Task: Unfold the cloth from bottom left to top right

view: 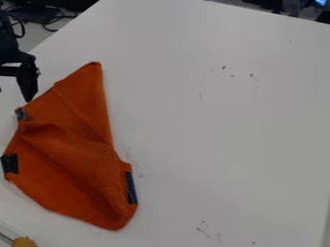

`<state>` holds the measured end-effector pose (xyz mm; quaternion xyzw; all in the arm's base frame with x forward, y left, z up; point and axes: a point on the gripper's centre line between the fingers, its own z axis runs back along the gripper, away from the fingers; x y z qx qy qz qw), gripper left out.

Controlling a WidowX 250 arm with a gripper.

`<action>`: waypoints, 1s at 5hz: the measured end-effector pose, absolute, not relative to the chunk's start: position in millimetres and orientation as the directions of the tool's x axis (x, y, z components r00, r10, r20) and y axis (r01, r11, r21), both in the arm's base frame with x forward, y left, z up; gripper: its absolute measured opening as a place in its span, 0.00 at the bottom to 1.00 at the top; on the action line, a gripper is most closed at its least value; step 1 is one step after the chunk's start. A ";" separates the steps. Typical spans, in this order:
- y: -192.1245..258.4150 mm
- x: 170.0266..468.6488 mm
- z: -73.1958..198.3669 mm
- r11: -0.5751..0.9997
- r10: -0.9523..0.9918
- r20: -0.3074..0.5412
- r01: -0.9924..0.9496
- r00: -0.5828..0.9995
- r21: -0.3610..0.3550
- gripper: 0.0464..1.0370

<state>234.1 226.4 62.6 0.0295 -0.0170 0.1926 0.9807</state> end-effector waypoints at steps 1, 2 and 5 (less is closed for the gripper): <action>224.5 232.7 53.0 0.926 0.375 0.017 -0.375 0.927 0.038 0.96; 226.9 239.1 43.8 0.935 0.354 0.004 -0.354 0.935 0.022 0.96; 227.4 241.5 18.7 0.952 0.304 -0.035 -0.304 0.952 -0.015 0.93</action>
